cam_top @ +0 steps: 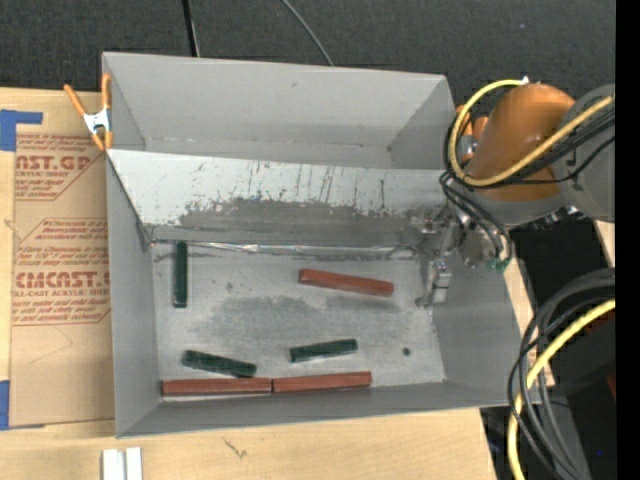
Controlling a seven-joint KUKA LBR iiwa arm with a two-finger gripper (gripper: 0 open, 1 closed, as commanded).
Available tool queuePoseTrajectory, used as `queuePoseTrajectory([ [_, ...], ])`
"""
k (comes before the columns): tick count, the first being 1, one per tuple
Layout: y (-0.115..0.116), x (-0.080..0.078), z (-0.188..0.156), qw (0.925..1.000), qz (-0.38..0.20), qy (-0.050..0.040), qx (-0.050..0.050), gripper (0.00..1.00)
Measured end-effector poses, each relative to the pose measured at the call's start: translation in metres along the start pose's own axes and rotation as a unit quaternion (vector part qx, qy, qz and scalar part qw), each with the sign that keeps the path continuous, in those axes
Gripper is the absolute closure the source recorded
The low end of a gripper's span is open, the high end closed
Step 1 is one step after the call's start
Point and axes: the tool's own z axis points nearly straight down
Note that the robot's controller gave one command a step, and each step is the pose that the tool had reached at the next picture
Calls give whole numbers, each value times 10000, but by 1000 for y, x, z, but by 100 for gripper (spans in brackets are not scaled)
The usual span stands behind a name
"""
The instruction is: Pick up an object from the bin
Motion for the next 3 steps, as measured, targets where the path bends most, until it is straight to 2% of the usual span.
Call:
queuePoseTrajectory([
  [1,50,8,63,9983,587,-1,-8,0],
  [2,53,6,42,9988,499,7,-4,0],
  [3,75,5,36,9977,676,1,-11,0],
])
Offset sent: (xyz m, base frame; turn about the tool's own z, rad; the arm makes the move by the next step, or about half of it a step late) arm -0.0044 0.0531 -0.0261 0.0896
